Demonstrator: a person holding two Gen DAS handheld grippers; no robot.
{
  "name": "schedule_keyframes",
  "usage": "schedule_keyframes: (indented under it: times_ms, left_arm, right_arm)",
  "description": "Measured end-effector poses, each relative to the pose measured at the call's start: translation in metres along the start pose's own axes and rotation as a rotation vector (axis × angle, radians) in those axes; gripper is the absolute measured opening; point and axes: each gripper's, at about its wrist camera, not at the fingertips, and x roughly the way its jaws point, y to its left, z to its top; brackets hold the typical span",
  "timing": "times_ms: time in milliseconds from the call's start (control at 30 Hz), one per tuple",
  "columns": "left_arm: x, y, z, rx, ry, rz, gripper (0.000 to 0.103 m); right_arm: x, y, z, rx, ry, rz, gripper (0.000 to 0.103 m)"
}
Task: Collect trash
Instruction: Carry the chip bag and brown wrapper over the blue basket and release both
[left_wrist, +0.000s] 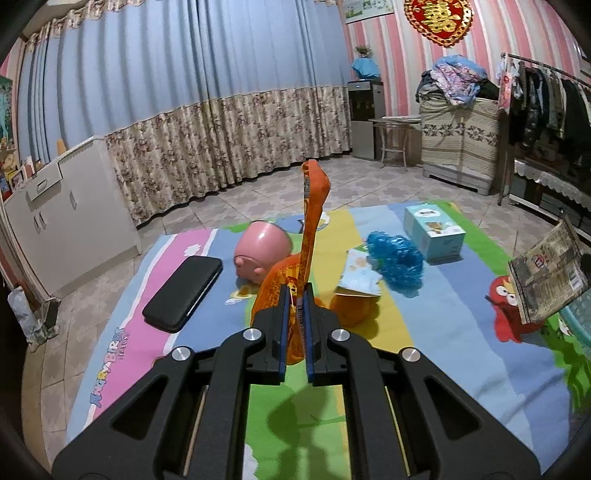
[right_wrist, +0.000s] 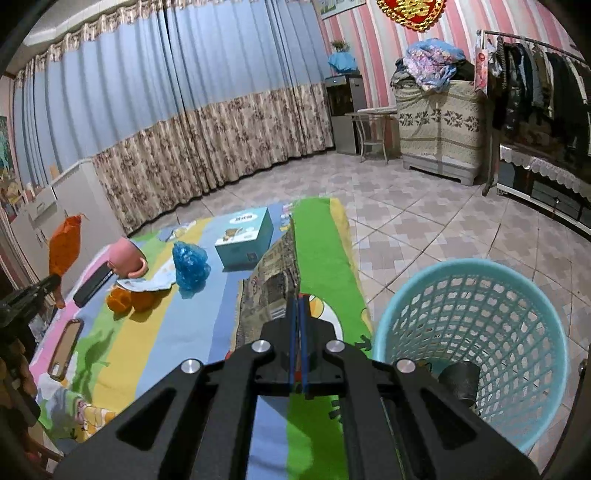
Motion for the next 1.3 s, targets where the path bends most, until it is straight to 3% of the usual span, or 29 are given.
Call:
schedule_keyframes:
  times_ms: [267, 433, 733, 1300]
  left_arm:
    - [-0.018, -0.036, 0.007, 0.038, -0.026, -0.042, 0.005]
    - [-0.025, -0.077, 0.013, 0.087, -0.055, -0.082, 0.005]
    - [-0.032, -0.164, 0.021, 0.113, -0.061, -0.261, 0.005]
    - [-0.033, -0.304, 0.008, 0.267, -0.048, -0.476, 0.005]
  right_arm:
    - [-0.037, -0.043, -0.002, 0.087, -0.077, -0.050, 0.002]
    - [-0.056, -0.080, -0.005, 0.158, -0.114, -0.107, 0.002]
    - [-0.078, -0.136, -0.014, 0.224, -0.151, -0.238, 0.002]
    - [-0.082, -0.182, -0.027, 0.276, -0.127, -0.367, 0.002]
